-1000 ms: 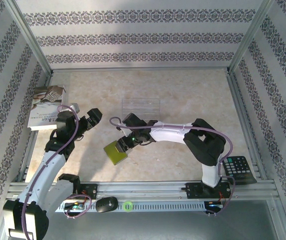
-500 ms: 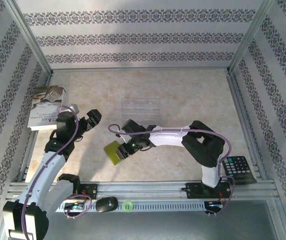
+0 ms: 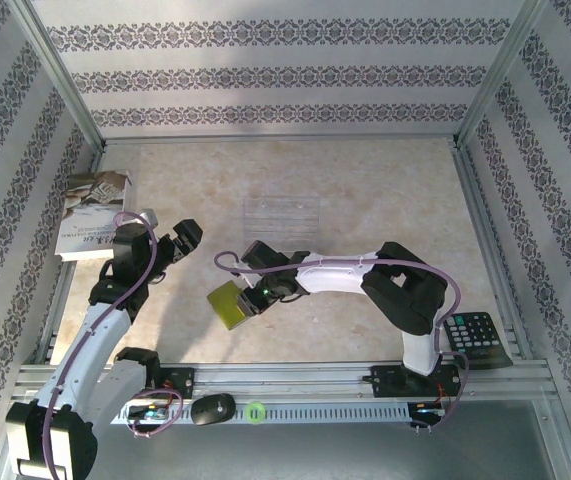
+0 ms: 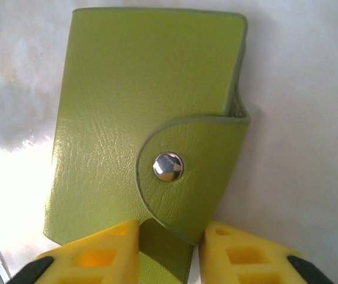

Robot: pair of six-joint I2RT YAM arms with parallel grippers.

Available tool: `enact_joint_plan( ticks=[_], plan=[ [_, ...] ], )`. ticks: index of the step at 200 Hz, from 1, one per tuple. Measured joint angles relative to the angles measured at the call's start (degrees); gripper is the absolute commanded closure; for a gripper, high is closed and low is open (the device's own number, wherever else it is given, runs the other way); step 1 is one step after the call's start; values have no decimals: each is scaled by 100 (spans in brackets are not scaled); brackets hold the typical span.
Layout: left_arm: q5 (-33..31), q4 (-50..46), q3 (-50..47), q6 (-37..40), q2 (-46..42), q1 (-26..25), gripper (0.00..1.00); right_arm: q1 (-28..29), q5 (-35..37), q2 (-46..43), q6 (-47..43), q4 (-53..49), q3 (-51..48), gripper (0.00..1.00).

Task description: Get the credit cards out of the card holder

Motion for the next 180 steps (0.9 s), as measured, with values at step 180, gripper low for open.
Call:
enact_joint_plan(
  ticks=[180],
  plan=[
    [1078, 1589, -588, -629, 485, -2, 11, -837, 190, -1486, 177, 763, -984, 100]
  ],
)
